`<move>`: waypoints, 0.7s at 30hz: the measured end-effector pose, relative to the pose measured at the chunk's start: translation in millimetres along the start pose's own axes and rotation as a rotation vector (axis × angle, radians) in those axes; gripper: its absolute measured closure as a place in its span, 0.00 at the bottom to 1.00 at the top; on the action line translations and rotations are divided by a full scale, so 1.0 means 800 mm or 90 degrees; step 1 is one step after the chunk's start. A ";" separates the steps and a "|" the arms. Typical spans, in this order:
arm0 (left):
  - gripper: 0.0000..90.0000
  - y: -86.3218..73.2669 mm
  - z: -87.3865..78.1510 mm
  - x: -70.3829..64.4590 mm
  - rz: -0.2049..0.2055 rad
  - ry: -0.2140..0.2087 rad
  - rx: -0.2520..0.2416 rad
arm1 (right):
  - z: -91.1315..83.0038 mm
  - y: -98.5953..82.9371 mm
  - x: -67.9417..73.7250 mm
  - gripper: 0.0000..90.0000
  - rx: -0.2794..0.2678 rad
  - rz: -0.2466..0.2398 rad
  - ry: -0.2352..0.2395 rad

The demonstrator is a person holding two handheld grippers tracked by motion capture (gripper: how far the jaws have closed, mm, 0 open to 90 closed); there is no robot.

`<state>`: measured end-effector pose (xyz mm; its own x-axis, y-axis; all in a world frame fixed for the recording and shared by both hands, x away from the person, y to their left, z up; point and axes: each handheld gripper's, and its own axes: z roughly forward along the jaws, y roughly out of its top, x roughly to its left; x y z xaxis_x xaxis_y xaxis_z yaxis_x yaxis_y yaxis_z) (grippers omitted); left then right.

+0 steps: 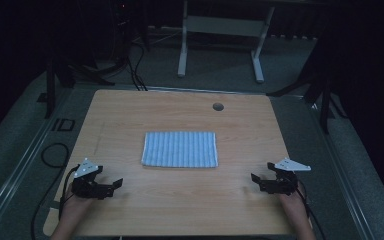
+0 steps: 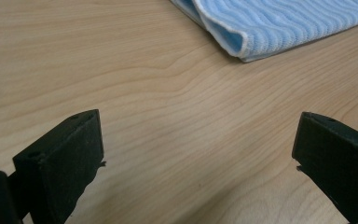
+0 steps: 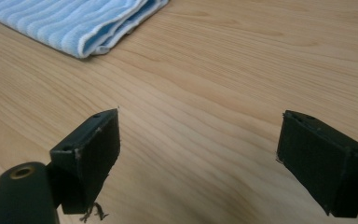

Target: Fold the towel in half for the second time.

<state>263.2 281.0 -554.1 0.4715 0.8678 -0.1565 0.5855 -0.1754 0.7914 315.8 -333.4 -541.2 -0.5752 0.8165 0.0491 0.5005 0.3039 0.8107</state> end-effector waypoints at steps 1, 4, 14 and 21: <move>0.02 -0.001 -0.002 0.000 -0.007 -0.003 -0.008 | -0.005 -0.002 -0.002 0.15 -0.004 0.000 -0.008; 0.02 -0.004 -0.008 -0.002 -0.010 -0.002 -0.015 | -0.014 -0.008 -0.006 0.15 -0.018 0.014 -0.025; 0.02 -0.016 -0.021 0.000 -0.032 0.073 -0.031 | -0.034 -0.020 -0.025 0.15 -0.095 0.119 -0.108; 0.02 -0.019 -0.026 0.010 -0.072 0.133 -0.050 | -0.028 -0.021 -0.022 0.15 -0.088 0.113 -0.142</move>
<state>244.4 299.9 -555.3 0.2548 0.9585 -0.1282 0.5697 -0.0417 0.8208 303.0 -364.0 -542.2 -0.3227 0.9431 0.0806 0.4796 0.0895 0.8729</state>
